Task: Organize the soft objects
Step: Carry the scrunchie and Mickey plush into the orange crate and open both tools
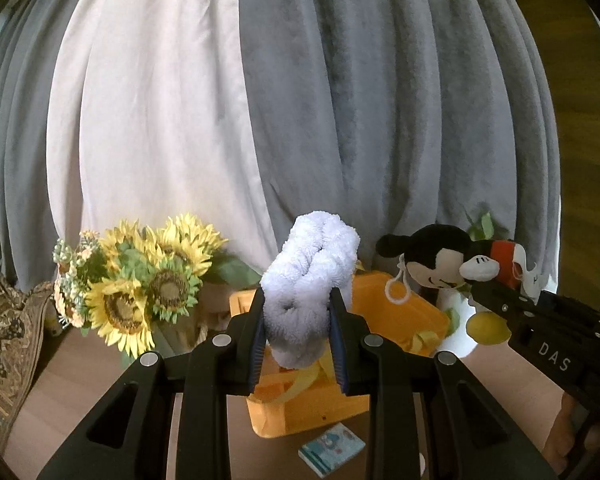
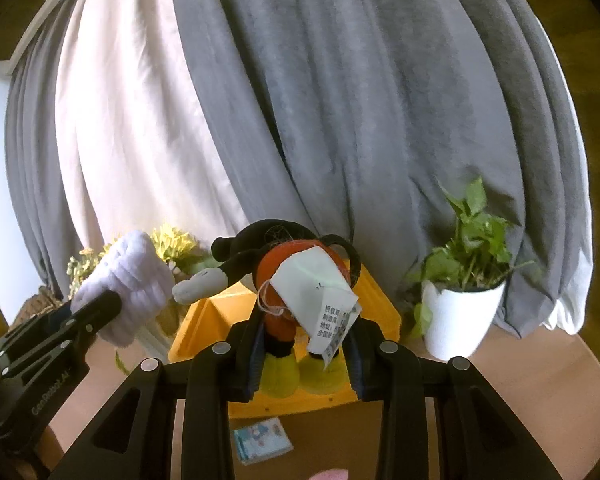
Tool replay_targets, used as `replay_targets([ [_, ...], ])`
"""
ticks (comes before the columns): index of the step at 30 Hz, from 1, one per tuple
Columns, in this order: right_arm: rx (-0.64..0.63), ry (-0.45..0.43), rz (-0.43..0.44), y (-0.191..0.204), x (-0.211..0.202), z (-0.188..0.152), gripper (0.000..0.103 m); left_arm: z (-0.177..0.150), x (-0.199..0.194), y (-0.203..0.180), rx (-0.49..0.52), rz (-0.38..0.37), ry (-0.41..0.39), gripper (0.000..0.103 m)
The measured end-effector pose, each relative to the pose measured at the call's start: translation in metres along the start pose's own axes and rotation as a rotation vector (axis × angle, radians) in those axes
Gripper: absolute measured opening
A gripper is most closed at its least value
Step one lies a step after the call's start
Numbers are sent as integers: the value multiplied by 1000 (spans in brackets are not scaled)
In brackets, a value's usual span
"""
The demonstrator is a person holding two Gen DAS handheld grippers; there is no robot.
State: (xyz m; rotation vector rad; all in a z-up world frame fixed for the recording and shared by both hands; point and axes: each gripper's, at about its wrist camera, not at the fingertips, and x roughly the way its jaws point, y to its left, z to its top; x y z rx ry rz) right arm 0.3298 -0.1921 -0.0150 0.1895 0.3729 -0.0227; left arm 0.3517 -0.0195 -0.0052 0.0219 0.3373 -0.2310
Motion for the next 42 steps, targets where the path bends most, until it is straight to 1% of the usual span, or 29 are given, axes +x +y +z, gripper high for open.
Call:
replay_targets([
  [7,-19,-3,22,-1,28,12,35,9,28,1,11,11,7,28],
  [14,-17,18,25,-9,61,18,35,11,60,0,13,10,32,28],
  [18,-20,40,28,-11,79,18,35,9,75,1,12,9,46,28],
  [24,-24,72,23,-13,106,14,35,0,105,5,11,9,90,28],
  [38,-13,193,9,-25,171,-3,35,-22,166,5,14,2,176,28],
  [40,-15,207,9,-26,179,-5,35,-24,172,5,6,-3,182,30],
  [42,-12,222,10,-27,185,-7,36,-26,177,5,3,-5,188,37],
])
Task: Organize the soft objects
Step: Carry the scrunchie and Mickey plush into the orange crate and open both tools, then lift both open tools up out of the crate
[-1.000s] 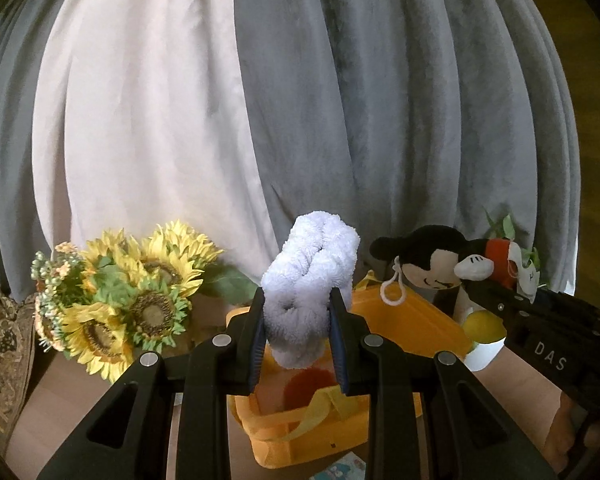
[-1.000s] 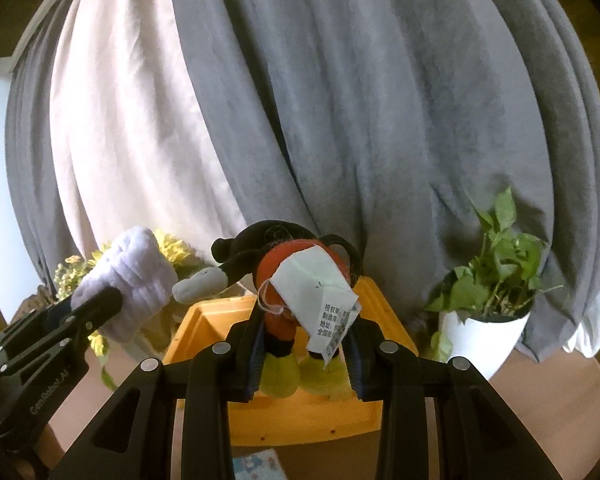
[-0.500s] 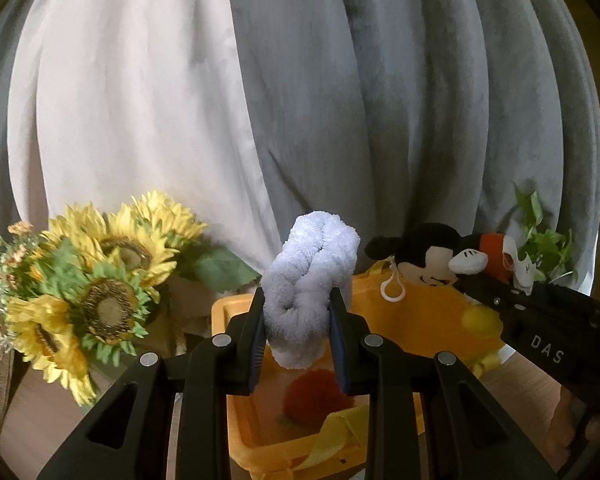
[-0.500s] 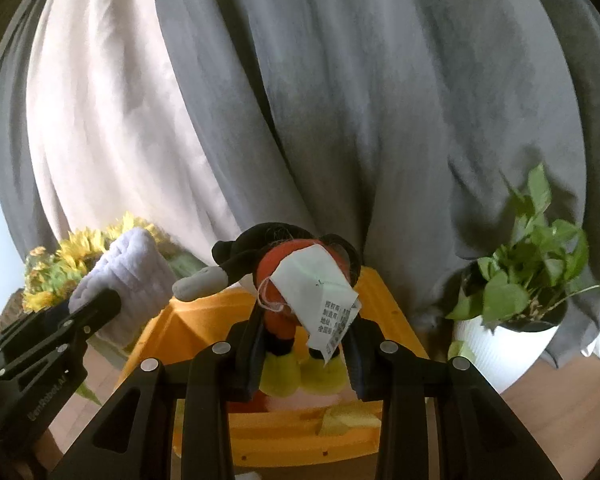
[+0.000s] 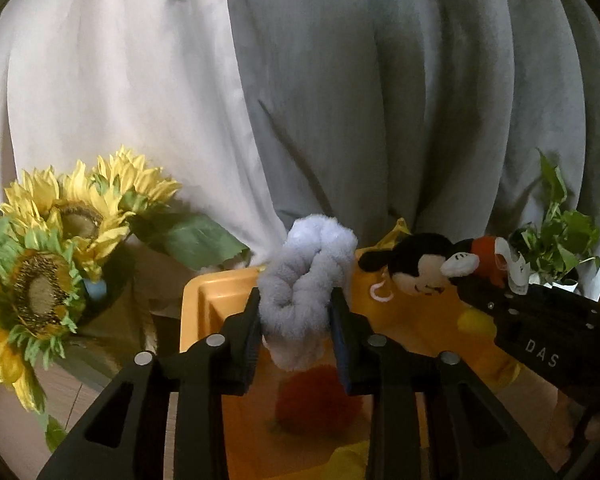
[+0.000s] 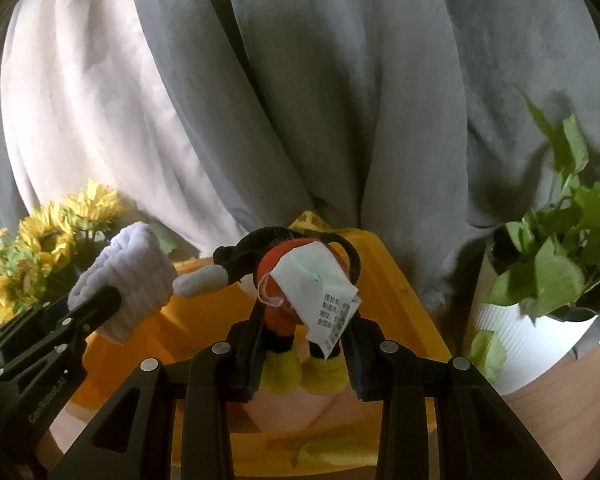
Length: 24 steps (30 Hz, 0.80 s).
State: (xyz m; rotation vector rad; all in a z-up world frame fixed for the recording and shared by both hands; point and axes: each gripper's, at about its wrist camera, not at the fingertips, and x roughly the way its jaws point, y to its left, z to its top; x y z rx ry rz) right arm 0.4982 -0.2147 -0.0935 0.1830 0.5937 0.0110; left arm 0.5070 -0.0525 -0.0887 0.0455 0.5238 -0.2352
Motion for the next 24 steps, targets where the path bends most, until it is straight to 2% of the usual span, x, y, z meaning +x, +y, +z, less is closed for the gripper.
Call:
replay_targets([
  [1,0,9,6,0,2,1,38,-1,2,0,0,-3,1,40],
  [3,3,24,12,-1,7,1,41,-3,3,-1,7,2,2,51],
  [5,4,35,18,-3,12,3,49,-4,3,-2,14,12,1,52],
  [6,4,30,11,-3,11,2,57,-4,3,-2,14,14,3,52],
  [7,4,20,-3,-2,10,3,59,-4,3,-1,10,15,5,52],
  [9,-6,6,-21,-2,7,3,59,-4,2,-1,4,18,9,53],
  [11,-17,0,-35,0,3,3,59,-3,-4,-2,1,10,47,54],
  [24,2,-22,-42,4,-40,0,59,-4,-59,-2,2,34,13,56],
])
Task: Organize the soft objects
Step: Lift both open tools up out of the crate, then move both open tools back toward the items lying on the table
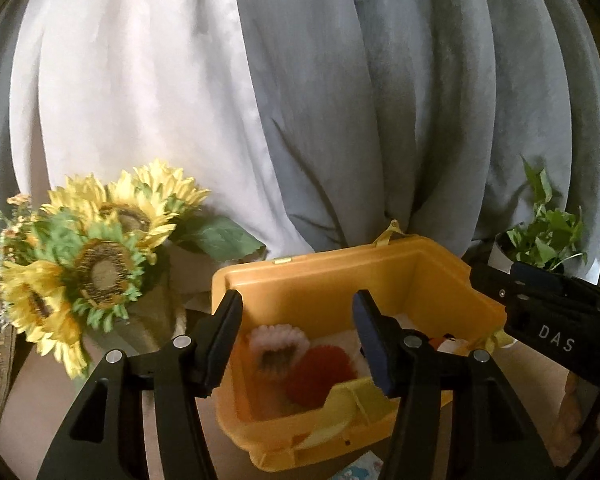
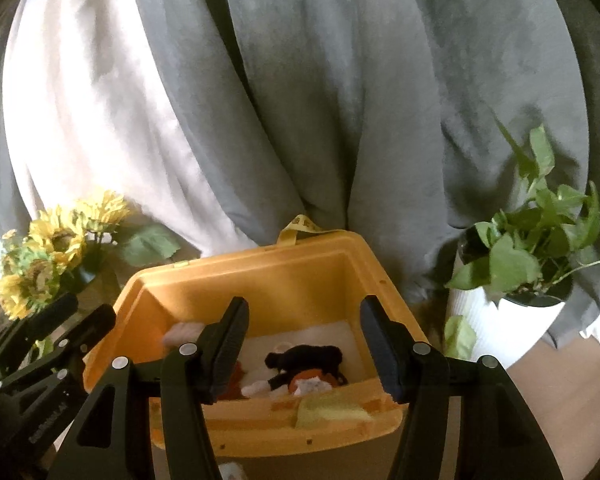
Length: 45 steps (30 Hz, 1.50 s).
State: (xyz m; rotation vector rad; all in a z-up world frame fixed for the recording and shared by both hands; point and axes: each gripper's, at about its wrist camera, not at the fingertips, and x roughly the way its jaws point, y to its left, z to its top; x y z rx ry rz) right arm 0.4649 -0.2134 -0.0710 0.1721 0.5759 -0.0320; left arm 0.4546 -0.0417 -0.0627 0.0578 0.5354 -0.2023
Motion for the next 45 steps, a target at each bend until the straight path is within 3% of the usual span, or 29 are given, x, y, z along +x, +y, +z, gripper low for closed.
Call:
replay_targets([
  [10,-1,-26,-8,8,-45,-6,59,0,-49,0,11,11,-41,56],
  [11,-2,-29,-10,9,-49,-6,59,-1,-53,0,3,16,-94,56],
  [18,0,-59,-29,13,-86,-13,59,-7,-87,0,9,10,-128,57],
  [31,12,-107,-79,25,-143,-34,59,-23,-133,8,54,-42,-147,59],
  [45,72,-96,-185,48,-186,-72,59,-50,-161,26,126,-146,-133,59],
])
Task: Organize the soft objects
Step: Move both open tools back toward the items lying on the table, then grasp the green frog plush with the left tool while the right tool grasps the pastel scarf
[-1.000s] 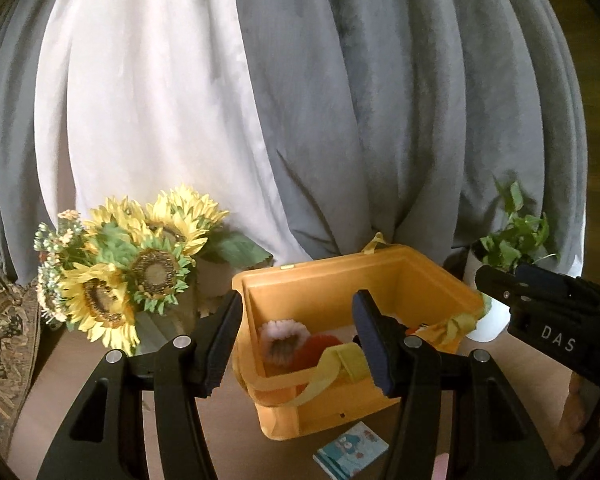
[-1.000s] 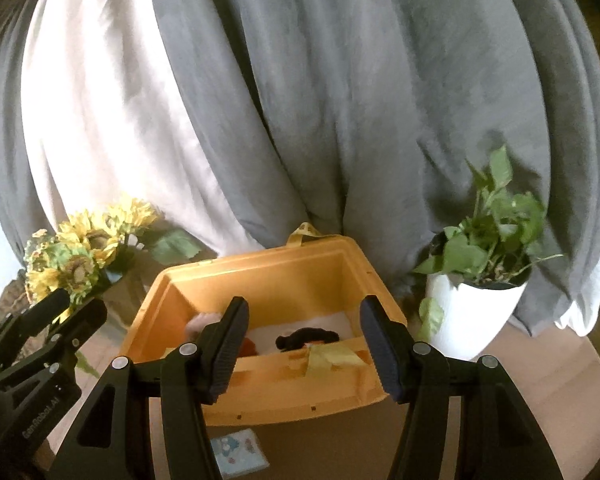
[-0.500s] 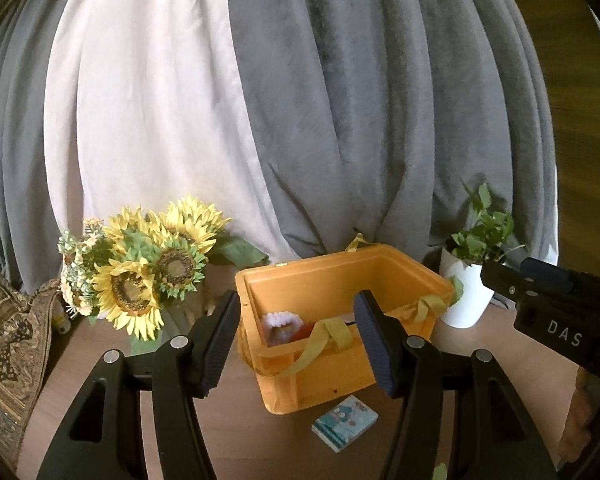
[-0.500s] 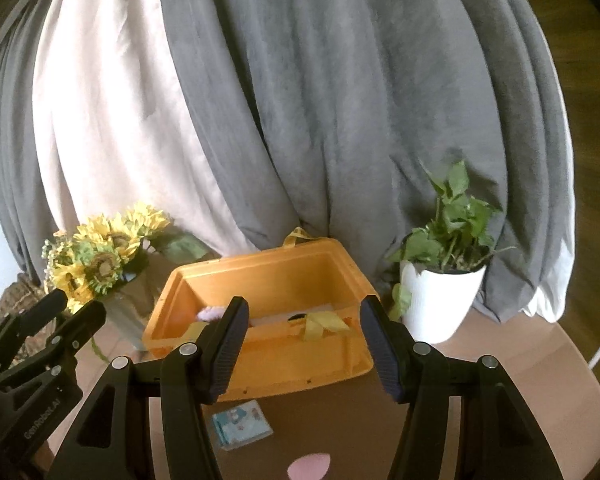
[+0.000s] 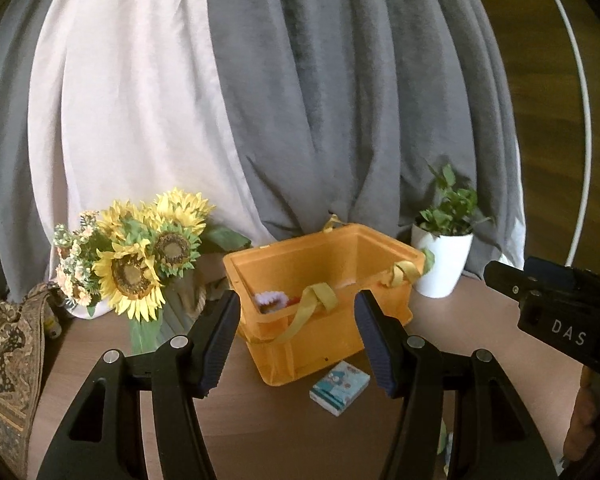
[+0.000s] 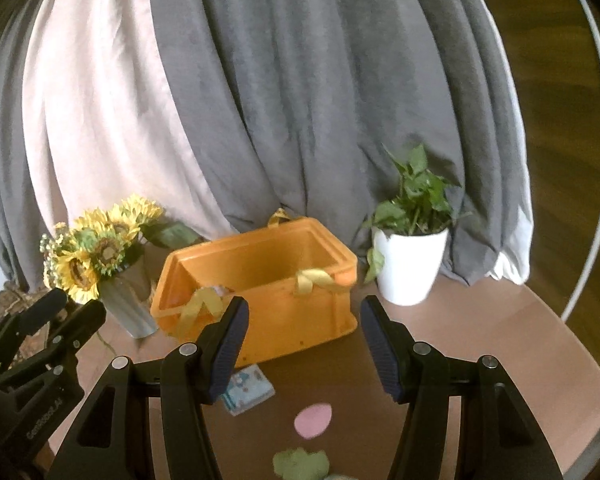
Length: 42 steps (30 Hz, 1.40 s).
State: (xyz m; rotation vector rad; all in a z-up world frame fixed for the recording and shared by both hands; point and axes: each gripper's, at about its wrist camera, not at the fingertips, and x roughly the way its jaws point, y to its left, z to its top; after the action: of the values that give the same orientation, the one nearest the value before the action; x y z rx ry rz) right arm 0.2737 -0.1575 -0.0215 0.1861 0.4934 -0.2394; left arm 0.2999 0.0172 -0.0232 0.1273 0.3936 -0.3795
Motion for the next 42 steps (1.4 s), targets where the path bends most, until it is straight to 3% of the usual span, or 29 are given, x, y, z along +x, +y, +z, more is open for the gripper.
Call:
replay_targets([
  [18,89,95,-105,4,-32,-57,59,-38,-10,-2,55,-148,84,59],
  [31,138,212,-154,-11,-24,-100,59,-70,10,-20,74,-254,209,59],
  [42,204,296,-162,-27,-5,-138,59,-82,32,-41,105,-341,260,62],
])
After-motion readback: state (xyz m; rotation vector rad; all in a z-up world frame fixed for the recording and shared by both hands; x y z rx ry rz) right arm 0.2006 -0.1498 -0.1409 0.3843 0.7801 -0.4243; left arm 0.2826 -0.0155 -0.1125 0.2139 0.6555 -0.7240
